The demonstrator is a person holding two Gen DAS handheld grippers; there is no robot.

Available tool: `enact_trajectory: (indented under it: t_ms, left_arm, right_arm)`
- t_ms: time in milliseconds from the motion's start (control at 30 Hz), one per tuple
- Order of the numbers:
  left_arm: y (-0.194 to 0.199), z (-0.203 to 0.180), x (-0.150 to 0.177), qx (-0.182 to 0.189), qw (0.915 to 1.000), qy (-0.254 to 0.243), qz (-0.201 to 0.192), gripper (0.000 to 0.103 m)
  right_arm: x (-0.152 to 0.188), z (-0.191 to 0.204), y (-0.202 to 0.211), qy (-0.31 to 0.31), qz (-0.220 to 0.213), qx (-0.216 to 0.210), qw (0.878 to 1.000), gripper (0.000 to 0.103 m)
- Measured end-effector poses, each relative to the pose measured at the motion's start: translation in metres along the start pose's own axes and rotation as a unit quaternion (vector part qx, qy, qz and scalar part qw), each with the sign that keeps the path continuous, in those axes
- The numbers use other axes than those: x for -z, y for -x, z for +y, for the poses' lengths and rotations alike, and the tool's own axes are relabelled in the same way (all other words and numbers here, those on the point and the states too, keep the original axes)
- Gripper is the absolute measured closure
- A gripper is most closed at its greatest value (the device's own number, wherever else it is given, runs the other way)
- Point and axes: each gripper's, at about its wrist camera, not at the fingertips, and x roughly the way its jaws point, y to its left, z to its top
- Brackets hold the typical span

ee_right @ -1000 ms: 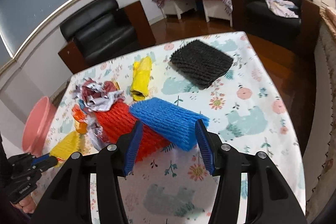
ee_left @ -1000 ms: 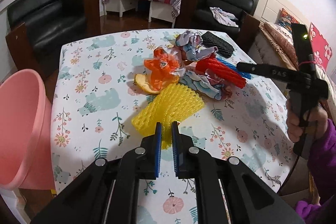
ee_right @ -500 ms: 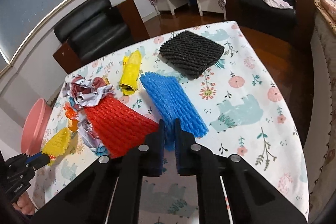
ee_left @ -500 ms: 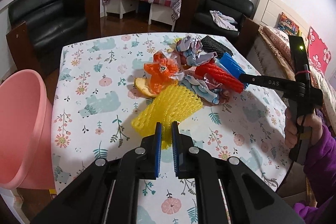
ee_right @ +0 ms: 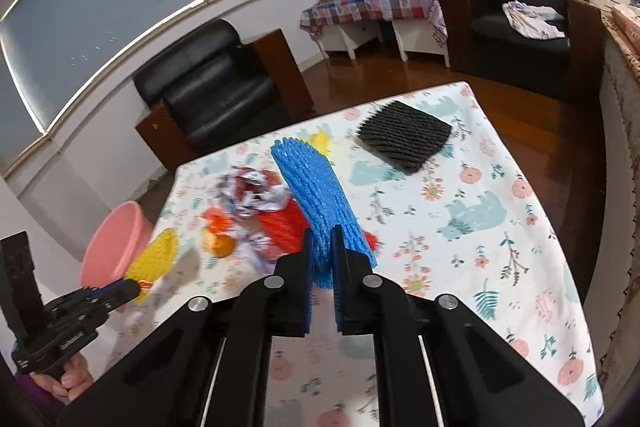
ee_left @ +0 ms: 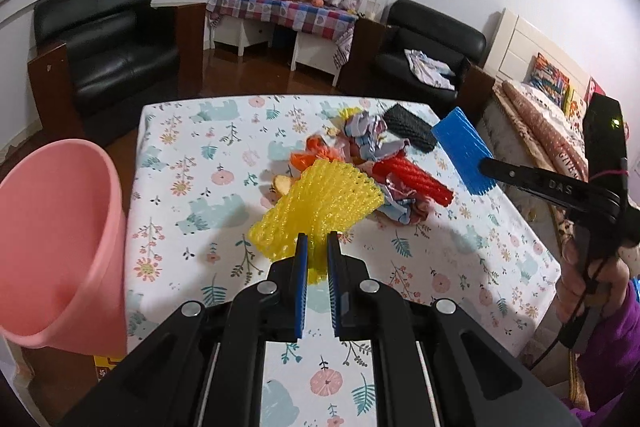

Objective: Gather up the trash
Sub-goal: 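Grasp the yellow foam net with the left tool while the right tool grasps the blue foam net, then carry both foam nets over the pink bin and open both tools to release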

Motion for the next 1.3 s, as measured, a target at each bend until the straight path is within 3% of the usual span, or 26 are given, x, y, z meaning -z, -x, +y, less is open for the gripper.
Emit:
enact_trajectory:
  t_ms: [667, 1033, 1300]
  left_arm:
    - [0.064, 0.051, 0.009, -0.055, 0.9946, 0.061, -0.064, 0.095]
    - [0.103, 0.1, 0.019, -0.119, 0.9834, 0.097, -0.097, 0.095]
    - [0.12, 0.144, 0.031, -0.156, 0.9734, 0.135, -0.1, 0.095]
  right_arm:
    - [0.014, 0.111, 0.004, 0.075, 0.017, -0.087, 0.993, 0.094]
    - [0.015, 0.196, -0.024, 0.131, 0.047, -0.142, 0.98, 0.094]
    - [0.017, 0.253, -0.06, 0.15, 0.077, -0.173, 0.97, 0.094]
